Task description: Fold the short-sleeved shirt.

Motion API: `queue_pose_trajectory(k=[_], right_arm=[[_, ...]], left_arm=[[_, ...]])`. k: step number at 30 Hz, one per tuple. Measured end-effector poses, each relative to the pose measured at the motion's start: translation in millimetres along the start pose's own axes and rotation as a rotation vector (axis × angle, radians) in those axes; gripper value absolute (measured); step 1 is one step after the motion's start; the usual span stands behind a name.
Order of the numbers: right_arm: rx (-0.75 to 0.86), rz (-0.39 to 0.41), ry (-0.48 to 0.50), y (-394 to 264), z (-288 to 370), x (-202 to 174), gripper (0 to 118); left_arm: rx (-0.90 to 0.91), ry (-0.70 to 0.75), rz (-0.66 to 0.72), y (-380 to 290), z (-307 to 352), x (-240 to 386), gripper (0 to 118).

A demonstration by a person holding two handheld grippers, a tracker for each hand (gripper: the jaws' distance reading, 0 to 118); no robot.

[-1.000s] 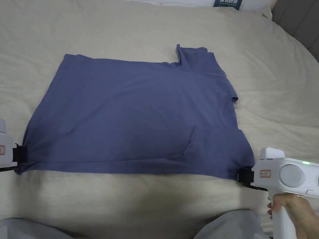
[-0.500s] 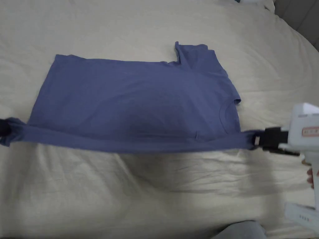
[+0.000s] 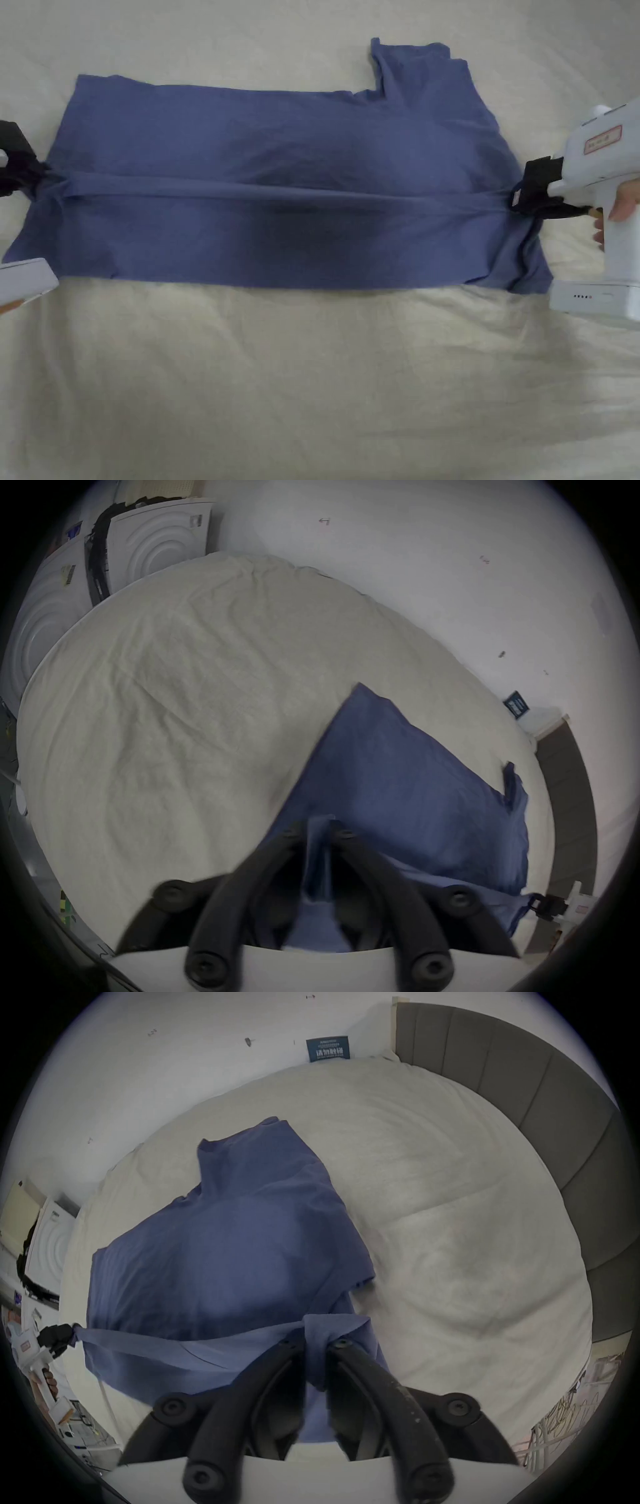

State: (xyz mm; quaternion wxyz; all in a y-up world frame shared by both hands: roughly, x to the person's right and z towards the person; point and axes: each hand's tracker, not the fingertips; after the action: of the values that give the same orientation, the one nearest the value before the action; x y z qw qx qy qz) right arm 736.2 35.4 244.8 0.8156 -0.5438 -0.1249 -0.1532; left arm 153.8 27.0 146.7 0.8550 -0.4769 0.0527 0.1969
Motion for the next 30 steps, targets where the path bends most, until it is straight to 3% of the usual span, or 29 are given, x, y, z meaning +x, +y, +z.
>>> queue_pose_trajectory(k=[3,4,9,16,18,22,23,25,26,27,28,30], right_arm=[[0.039,0.022,-0.079,6,-2,-1,107],[0.055,0.039,-0.096,5,2,-1,113],[0.233,0.096,-0.086,-19,57,-2,113],[0.789,0.250,-0.045,-133,165,-29,118],[0.901,0.255,-0.050,-164,181,-37,118],[0.968,0.209,-0.030,-211,193,-45,118],[0.962,0.200,-0.023,-222,196,-47,118],[0.970,0.181,0.006,-237,199,-49,113],[0.976,0.178,0.013,-243,201,-50,101],[0.980,0.177,0.012,-248,203,-52,80],[0.981,0.176,0.012,-252,204,-53,61],[0.977,0.176,0.018,-255,206,-52,9]], left_arm=[[0.085,0.063,-0.040,1,-2,-1,116],[0.093,0.063,-0.055,-1,1,-1,118],[0.247,0.041,-0.199,-20,53,3,116],[0.670,0.070,-0.467,-113,157,14,118],[0.763,0.073,-0.484,-140,179,13,118],[0.841,0.071,-0.502,-180,207,7,118],[0.849,0.064,-0.517,-187,210,4,111],[0.865,0.053,-0.551,-201,220,3,70],[0.865,0.055,-0.561,-206,224,3,46],[0.861,0.051,-0.567,-209,226,2,24],[0.855,0.041,-0.572,-212,229,1,16],[0.844,0.025,-0.571,-215,232,0,0]])
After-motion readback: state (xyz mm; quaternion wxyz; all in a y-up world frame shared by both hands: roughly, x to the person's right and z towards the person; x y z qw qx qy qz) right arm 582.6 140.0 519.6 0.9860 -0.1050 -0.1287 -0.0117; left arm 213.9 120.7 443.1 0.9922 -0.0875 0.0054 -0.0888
